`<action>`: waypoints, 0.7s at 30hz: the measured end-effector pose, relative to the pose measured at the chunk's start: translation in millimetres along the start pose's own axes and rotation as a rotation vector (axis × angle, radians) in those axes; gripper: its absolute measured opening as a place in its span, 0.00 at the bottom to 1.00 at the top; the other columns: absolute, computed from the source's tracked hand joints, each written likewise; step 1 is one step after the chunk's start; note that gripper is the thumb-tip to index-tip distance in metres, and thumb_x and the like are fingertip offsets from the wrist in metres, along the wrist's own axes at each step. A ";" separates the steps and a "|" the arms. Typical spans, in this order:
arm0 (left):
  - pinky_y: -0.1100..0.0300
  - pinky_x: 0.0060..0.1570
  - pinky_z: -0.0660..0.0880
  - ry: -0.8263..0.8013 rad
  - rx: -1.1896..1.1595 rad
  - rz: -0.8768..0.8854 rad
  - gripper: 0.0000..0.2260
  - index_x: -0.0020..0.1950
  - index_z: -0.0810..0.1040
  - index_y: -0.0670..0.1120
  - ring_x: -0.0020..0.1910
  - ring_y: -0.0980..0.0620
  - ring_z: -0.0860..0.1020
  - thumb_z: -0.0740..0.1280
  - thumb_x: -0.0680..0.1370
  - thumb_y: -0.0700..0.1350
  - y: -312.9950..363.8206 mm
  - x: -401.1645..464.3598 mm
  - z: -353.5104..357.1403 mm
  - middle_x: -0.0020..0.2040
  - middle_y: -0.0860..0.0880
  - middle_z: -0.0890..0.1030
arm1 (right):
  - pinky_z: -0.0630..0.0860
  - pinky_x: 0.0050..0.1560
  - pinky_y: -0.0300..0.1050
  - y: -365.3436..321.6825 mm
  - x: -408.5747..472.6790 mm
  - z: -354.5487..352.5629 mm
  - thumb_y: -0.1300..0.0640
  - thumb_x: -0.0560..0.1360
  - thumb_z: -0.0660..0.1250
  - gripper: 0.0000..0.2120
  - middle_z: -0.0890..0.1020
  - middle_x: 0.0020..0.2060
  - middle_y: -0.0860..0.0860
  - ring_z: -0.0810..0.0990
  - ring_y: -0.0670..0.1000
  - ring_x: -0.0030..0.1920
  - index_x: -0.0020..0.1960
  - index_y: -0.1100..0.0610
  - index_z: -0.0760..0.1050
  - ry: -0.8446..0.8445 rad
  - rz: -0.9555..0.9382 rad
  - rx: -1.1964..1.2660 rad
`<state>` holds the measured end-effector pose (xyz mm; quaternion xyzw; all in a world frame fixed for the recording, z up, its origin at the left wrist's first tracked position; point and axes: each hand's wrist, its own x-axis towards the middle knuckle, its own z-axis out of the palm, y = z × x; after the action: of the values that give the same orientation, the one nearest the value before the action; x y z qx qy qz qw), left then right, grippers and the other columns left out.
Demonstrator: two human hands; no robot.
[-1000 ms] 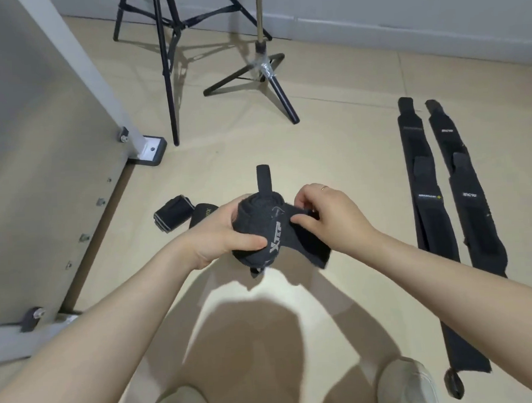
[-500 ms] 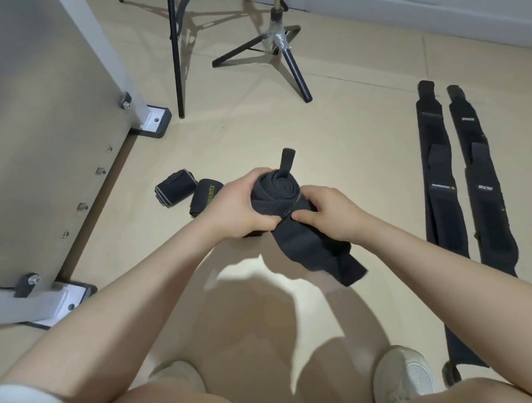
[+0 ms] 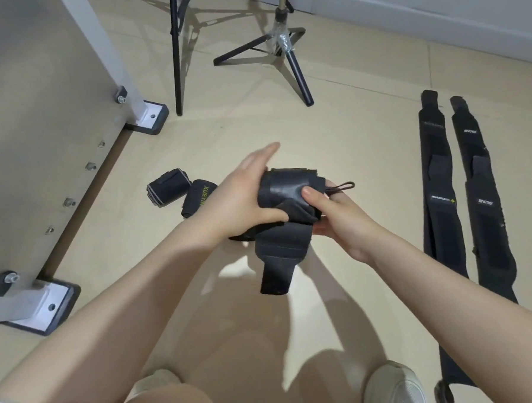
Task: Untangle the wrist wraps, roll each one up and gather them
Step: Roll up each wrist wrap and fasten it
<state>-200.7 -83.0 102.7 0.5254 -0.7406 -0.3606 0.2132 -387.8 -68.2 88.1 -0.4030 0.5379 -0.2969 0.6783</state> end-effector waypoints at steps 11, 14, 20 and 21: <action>0.58 0.57 0.75 0.182 -0.467 -0.124 0.15 0.56 0.74 0.59 0.52 0.55 0.78 0.71 0.74 0.44 1.9 -10.5 11.0 0.59 0.50 0.77 | 0.75 0.59 0.53 -0.7 -1.2 -5.6 0.47 0.82 0.50 0.19 0.79 0.60 0.56 0.79 0.54 0.58 0.63 0.55 0.73 -0.082 0.010 0.073; 0.48 0.54 0.76 0.185 -0.459 -0.143 0.11 0.54 0.75 0.59 0.49 0.48 0.79 0.70 0.74 0.48 4.4 -9.6 11.9 0.55 0.50 0.79 | 0.74 0.62 0.57 -2.9 -0.1 -4.3 0.40 0.77 0.53 0.26 0.79 0.61 0.52 0.79 0.52 0.60 0.68 0.54 0.68 -0.066 -0.002 0.013; 0.54 0.44 0.77 0.258 -0.680 -0.301 0.07 0.43 0.72 0.49 0.40 0.53 0.77 0.67 0.77 0.49 7.4 -7.9 13.5 0.41 0.52 0.78 | 0.80 0.50 0.48 -5.1 0.9 -6.0 0.47 0.76 0.63 0.20 0.82 0.56 0.52 0.82 0.50 0.53 0.64 0.55 0.72 -0.048 -0.085 -0.145; 0.58 0.40 0.77 0.252 -0.712 -0.352 0.06 0.46 0.71 0.48 0.39 0.54 0.76 0.67 0.77 0.48 6.7 -9.0 15.5 0.40 0.51 0.77 | 0.79 0.46 0.45 -4.8 1.3 -6.7 0.50 0.78 0.63 0.17 0.82 0.55 0.53 0.83 0.49 0.51 0.64 0.56 0.72 -0.045 -0.089 -0.132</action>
<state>-212.4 -68.5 98.3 0.5774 -0.4366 -0.5580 0.4058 -393.9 -73.2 91.0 -0.4770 0.5224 -0.2814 0.6484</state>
